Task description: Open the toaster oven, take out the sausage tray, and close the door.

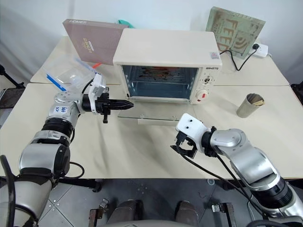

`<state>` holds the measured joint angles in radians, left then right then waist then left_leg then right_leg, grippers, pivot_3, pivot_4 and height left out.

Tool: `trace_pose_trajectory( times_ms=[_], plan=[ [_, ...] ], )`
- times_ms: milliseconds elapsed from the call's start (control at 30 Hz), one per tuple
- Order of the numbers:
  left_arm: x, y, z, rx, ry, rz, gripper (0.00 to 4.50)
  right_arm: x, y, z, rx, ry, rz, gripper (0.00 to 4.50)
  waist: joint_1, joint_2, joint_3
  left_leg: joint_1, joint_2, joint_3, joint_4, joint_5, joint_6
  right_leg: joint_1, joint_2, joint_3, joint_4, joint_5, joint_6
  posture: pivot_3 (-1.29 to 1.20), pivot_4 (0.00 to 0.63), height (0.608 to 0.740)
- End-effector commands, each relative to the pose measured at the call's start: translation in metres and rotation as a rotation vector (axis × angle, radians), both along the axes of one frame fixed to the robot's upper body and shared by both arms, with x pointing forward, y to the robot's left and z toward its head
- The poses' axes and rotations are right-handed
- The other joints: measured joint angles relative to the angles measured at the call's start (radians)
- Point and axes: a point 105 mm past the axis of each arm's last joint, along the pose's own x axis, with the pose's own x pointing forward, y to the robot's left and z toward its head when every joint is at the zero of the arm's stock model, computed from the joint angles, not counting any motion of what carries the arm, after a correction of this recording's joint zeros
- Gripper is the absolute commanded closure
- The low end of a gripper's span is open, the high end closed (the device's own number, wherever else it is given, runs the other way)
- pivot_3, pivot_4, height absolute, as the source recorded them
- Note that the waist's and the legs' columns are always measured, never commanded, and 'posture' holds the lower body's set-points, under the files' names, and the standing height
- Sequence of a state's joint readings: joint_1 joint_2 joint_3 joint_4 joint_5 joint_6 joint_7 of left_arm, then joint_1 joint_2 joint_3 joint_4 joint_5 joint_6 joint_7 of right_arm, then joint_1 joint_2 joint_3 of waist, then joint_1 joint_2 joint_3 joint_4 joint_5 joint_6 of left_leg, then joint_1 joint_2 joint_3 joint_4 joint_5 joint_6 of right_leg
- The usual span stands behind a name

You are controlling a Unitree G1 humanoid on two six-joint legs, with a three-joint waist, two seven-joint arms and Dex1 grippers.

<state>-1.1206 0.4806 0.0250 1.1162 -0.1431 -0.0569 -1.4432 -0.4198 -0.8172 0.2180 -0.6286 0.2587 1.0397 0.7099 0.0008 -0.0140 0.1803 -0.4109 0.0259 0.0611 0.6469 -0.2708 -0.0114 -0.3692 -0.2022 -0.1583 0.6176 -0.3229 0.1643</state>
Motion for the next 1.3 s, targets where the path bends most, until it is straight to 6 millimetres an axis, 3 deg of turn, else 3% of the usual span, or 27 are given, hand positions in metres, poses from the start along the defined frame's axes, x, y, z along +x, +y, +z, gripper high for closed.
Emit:
trace_pose_trajectory(
  times_ms=[33, 200, 400, 567, 800, 933, 1100, 1300],
  plan=[
    [0.001, 0.000, 0.006, 0.040, -0.042, -0.014, 4.49, -0.006, -0.012, 0.010, -0.035, -0.030, -0.017, 0.00, 0.001, 0.000, 0.000, 0.000, 0.000, 0.000, 0.001, 0.000, 0.000, 0.000, 0.000, 0.000, 0.000, 0.000, 0.000, 0.00, 0.150, 0.740],
    [-0.001, -0.001, 0.000, 0.077, -0.042, -0.030, 4.49, -0.017, -0.036, 0.012, -0.125, 0.007, -0.031, 0.00, 0.000, 0.000, 0.000, -0.001, 0.000, 0.000, 0.001, 0.000, 0.001, 0.000, 0.000, 0.000, 0.000, 0.000, 0.000, 0.00, 0.150, 0.740],
    [-0.006, -0.004, -0.017, 0.159, -0.020, -0.082, 4.49, -0.040, -0.035, 0.053, -0.005, 0.057, 0.081, 0.00, 0.000, -0.002, 0.001, -0.001, 0.000, 0.000, 0.002, 0.000, 0.001, 0.000, 0.000, 0.000, 0.000, 0.000, 0.000, 0.00, 0.150, 0.740],
    [-0.009, -0.004, -0.032, 0.269, -0.042, -0.109, 4.49, -0.006, -0.015, 0.090, 0.111, -0.142, 0.077, 0.00, -0.007, -0.002, 0.001, -0.002, 0.001, 0.000, 0.003, 0.000, 0.001, -0.001, 0.000, 0.000, 0.000, 0.000, 0.000, 0.00, 0.150, 0.740],
    [-0.013, 0.004, -0.052, 0.379, -0.145, -0.127, 4.49, 0.037, 0.024, 0.090, 0.072, -0.273, 0.058, 0.00, -0.005, -0.002, 0.001, -0.002, 0.001, 0.001, 0.003, -0.001, 0.000, -0.004, 0.000, 0.001, 0.004, 0.000, 0.000, 0.00, 0.150, 0.740],
    [-0.009, 0.008, -0.038, 0.138, -0.209, 0.011, 4.49, 0.074, 0.049, 0.082, -0.026, -0.387, 0.017, 0.00, -0.021, -0.002, 0.000, 0.001, 0.001, 0.003, 0.004, -0.001, 0.000, -0.004, -0.001, 0.002, 0.007, 0.000, 0.000, 0.00, 0.150, 0.740],
    [-0.012, 0.020, -0.015, -0.198, -0.211, 0.167, 4.49, 0.114, 0.065, 0.087, -0.103, -0.525, -0.049, 0.00, -0.035, -0.002, 0.000, -0.001, 0.001, 0.002, 0.004, -0.001, 0.000, -0.006, -0.001, 0.002, 0.009, 0.000, 0.000, 0.00, 0.150, 0.740],
    [-0.030, 0.039, -0.007, -0.369, -0.226, 0.306, 4.49, 0.147, 0.080, 0.095, -0.219, -0.706, -0.071, 0.00, -0.058, -0.002, 0.000, -0.001, 0.002, 0.000, 0.002, -0.001, 0.000, -0.006, 0.000, 0.001, 0.010, 0.000, 0.000, 0.00, 0.150, 0.740]
  ],
)
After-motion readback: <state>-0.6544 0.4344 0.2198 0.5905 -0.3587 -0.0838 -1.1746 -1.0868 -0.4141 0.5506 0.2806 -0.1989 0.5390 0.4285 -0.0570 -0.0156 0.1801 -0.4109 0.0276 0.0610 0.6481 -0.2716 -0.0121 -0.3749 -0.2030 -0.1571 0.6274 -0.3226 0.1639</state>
